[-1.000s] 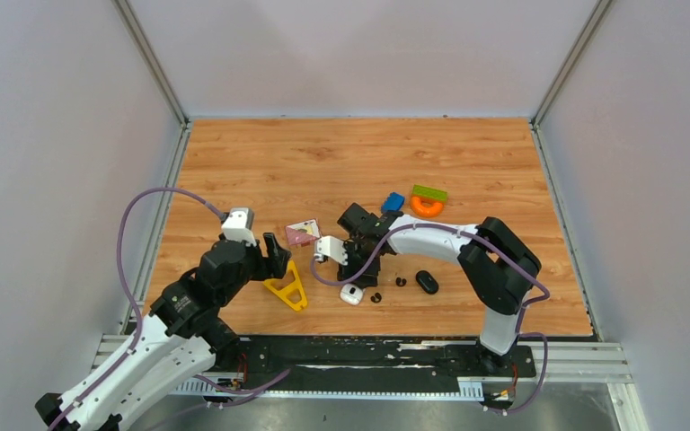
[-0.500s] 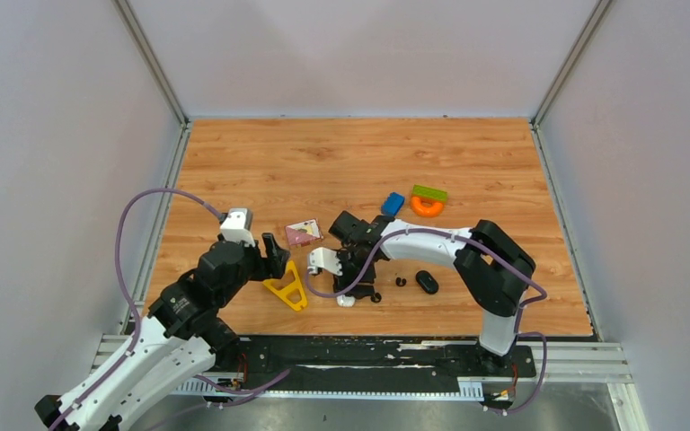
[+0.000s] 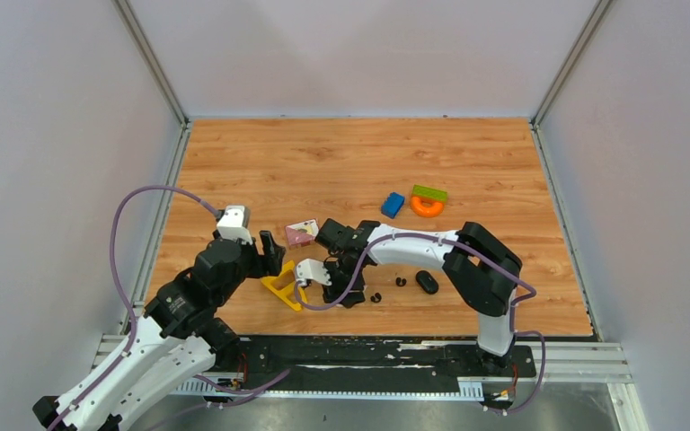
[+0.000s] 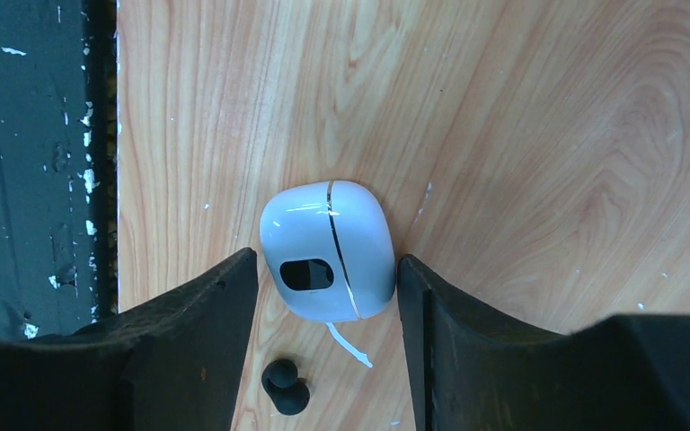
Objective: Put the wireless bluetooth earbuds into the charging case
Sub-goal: Pick up the charging case at the center of the board.
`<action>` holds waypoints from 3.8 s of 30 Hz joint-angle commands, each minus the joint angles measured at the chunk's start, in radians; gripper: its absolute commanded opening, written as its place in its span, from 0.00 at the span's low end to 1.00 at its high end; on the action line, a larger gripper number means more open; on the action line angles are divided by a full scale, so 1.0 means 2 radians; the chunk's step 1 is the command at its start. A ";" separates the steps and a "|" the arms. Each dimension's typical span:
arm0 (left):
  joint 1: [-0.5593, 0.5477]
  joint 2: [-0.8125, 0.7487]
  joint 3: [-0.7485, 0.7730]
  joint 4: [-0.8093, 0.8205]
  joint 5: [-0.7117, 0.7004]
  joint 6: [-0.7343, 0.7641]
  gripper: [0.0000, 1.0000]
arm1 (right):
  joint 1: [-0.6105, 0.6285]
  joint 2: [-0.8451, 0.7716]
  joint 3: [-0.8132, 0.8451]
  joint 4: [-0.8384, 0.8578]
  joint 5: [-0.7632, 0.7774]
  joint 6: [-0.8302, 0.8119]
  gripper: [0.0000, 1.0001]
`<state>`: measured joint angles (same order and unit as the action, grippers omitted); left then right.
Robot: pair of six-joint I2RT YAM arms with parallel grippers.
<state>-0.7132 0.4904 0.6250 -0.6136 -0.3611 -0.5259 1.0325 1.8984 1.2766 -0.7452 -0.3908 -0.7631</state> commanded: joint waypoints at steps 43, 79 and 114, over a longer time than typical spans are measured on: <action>-0.002 0.211 -0.070 0.458 0.336 -0.185 0.77 | -0.129 -0.272 -0.050 0.001 -0.017 0.022 0.36; -0.028 0.374 -0.073 0.650 0.397 -0.296 0.45 | -0.128 -0.286 -0.029 -0.022 -0.064 0.022 0.37; -0.039 0.211 -0.121 0.611 0.488 0.128 0.22 | -0.220 -0.204 0.087 -0.233 -0.309 0.011 0.52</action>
<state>-0.7856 0.9043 0.3946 0.5278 0.5629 -0.2989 0.5713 1.4651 1.3979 -1.1900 -0.9642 -0.7197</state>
